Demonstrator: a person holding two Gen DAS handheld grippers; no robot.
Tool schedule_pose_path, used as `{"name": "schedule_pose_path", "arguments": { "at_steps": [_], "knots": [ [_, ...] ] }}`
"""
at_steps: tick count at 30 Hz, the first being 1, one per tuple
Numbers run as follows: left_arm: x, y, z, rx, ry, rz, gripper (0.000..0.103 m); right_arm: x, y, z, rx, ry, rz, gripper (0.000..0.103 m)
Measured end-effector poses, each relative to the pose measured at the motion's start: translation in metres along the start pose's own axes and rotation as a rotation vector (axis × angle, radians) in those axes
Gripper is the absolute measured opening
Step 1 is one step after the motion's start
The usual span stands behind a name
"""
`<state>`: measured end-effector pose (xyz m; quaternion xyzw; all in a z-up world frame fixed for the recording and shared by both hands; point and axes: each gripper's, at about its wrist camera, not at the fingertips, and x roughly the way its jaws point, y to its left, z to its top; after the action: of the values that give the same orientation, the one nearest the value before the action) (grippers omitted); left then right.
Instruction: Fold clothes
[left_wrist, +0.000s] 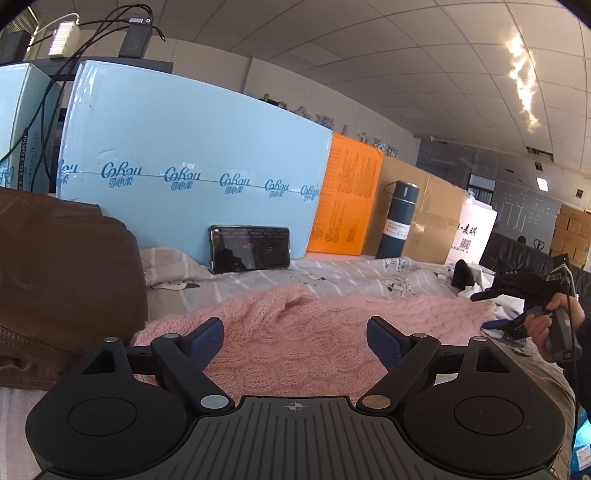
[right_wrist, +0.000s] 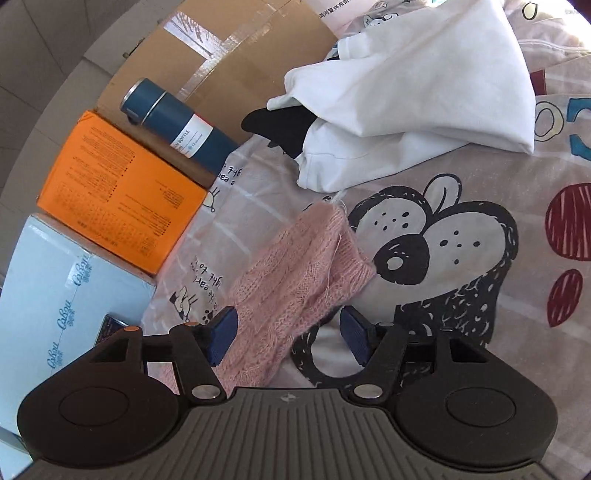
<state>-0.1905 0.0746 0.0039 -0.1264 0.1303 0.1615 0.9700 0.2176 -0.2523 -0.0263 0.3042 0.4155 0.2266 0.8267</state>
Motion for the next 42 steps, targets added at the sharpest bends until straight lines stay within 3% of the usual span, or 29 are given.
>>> {"name": "schedule_pose_path", "arguments": {
  "at_steps": [4,8,11,15,18,20,23,25,28,33,40,41,42],
  "knots": [
    [-0.001,-0.001,-0.002,0.019,-0.014,0.029,0.088,0.017,0.006,-0.004,-0.026,-0.127,-0.033,0.05],
    [-0.002,-0.004,-0.002,0.05,-0.019,0.046,0.089,0.015,0.012,-0.012,-0.11,-0.207,-0.092,0.016],
    [-0.002,-0.005,-0.003,0.067,-0.025,0.054,0.089,-0.013,0.014,-0.016,-0.128,-0.296,-0.036,0.013],
    [-0.003,-0.007,-0.003,0.085,-0.031,0.047,0.089,-0.071,0.024,-0.02,-0.171,-0.478,0.008,0.012],
    [-0.003,-0.01,-0.004,0.104,-0.033,0.047,0.089,-0.106,0.031,-0.019,-0.24,-0.627,-0.059,0.012],
    [-0.003,-0.013,-0.005,0.121,-0.032,0.05,0.089,-0.112,0.029,-0.016,-0.282,-0.656,-0.123,0.012],
    [-0.001,-0.016,-0.007,0.144,-0.024,0.06,0.089,-0.105,0.024,-0.019,-0.369,-0.64,-0.222,0.012],
    [-0.001,-0.016,-0.008,0.148,-0.021,0.062,0.089,-0.098,0.021,-0.032,-0.447,-0.629,-0.22,0.012],
    [-0.001,-0.015,-0.008,0.147,-0.02,0.065,0.089,-0.094,0.025,-0.05,-0.512,-0.579,-0.108,0.013],
    [0.0,-0.015,-0.007,0.145,-0.018,0.065,0.089,-0.083,0.042,-0.075,-0.501,-0.398,0.081,0.016],
    [-0.003,-0.015,-0.007,0.146,-0.024,0.055,0.089,-0.06,0.07,-0.12,-0.672,-0.272,0.131,0.017],
    [-0.003,-0.015,-0.007,0.147,-0.024,0.053,0.089,-0.056,0.072,-0.123,-0.685,-0.256,0.121,0.021],
    [-0.003,-0.015,-0.007,0.147,-0.025,0.051,0.089,-0.053,0.073,-0.126,-0.702,-0.243,0.117,0.034]
  ]
}}
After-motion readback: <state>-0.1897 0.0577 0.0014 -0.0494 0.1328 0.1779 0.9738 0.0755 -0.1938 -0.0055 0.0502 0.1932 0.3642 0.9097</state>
